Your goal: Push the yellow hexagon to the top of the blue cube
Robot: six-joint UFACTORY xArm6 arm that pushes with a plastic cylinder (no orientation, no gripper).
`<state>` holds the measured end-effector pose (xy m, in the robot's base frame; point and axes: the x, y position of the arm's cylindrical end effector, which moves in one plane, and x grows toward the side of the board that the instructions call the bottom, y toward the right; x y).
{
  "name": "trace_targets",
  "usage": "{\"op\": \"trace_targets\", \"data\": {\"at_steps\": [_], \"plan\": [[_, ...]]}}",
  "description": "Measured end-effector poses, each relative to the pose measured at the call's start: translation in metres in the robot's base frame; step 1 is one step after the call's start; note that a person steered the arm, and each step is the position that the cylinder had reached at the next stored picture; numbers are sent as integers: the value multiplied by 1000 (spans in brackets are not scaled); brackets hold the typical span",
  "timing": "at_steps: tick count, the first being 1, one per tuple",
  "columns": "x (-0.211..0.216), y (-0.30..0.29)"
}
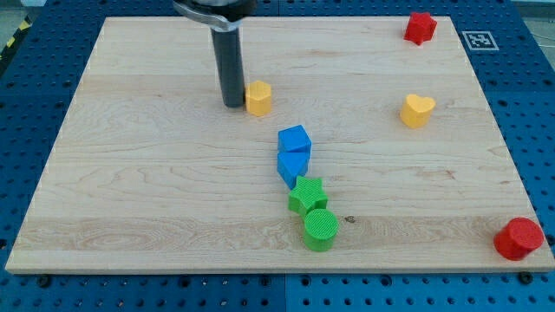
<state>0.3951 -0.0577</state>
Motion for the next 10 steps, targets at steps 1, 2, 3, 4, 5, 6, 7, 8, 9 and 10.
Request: {"op": "trace_targets", "data": {"at_steps": [1,2,3,4,5,6,7,8,9,10], "plan": [[5,2],[5,2],[5,3],[5,3],[5,4],[5,6],[5,6],[5,8],[6,33],[4,33]]}}
